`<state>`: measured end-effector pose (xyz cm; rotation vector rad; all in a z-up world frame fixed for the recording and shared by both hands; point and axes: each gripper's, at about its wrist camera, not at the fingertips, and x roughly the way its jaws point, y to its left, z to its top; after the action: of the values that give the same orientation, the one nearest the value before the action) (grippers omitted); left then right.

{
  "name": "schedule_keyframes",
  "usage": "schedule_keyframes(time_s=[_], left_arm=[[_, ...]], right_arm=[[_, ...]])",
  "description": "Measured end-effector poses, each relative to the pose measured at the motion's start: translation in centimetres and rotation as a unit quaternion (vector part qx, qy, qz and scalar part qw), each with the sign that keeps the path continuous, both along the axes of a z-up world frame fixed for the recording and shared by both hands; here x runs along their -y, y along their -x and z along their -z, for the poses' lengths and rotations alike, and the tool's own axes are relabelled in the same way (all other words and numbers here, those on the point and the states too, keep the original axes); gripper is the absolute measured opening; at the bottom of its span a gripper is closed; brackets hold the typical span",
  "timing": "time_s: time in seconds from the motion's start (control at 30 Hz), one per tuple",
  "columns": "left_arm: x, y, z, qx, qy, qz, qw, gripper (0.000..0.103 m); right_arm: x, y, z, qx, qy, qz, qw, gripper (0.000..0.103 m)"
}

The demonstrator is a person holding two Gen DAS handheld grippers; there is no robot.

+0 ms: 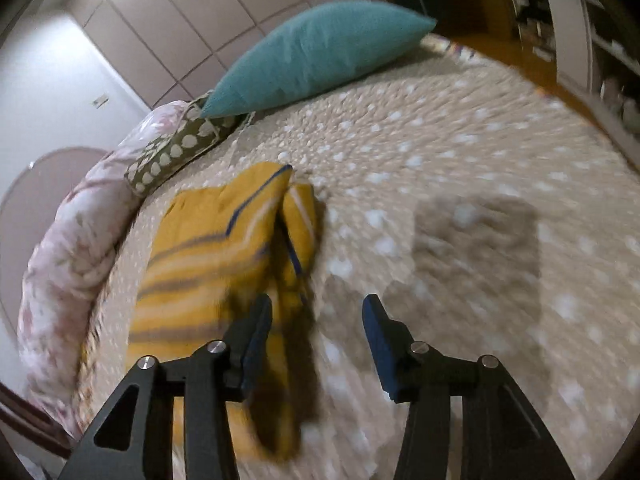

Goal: Fold small clothes

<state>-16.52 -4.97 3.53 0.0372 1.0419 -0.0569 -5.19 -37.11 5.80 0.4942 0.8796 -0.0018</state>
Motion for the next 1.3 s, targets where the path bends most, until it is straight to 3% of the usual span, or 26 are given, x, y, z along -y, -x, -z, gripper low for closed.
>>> schedule_keyframes(time_s=[0.2,0.37,0.77,1.3], left_arm=[[1.5,-0.2,-1.0,0.025,-0.031,0.015,0.9991,0.103],[2.2,0.4,-3.4,0.082,-0.062,0.01,0.9947,0.103],[2.3,2.2,-3.3,0.079,-0.052,0.009,0.9955,0.103],[2.6,2.2,-2.5,0.063,-0.045,0.016,0.9969,0.103]], right_arm=[[-2.9,7.3,-0.6,0.025,0.051,0.015,0.998,0.062],[-4.3,10.5,-0.2,0.024,0.033,0.036,0.999,0.063],[-8.7,11.5,-0.8,0.028,0.116,0.005,0.993,0.07],[-9.6,11.4,0.3,0.008,0.135,-0.003,0.991,0.07]])
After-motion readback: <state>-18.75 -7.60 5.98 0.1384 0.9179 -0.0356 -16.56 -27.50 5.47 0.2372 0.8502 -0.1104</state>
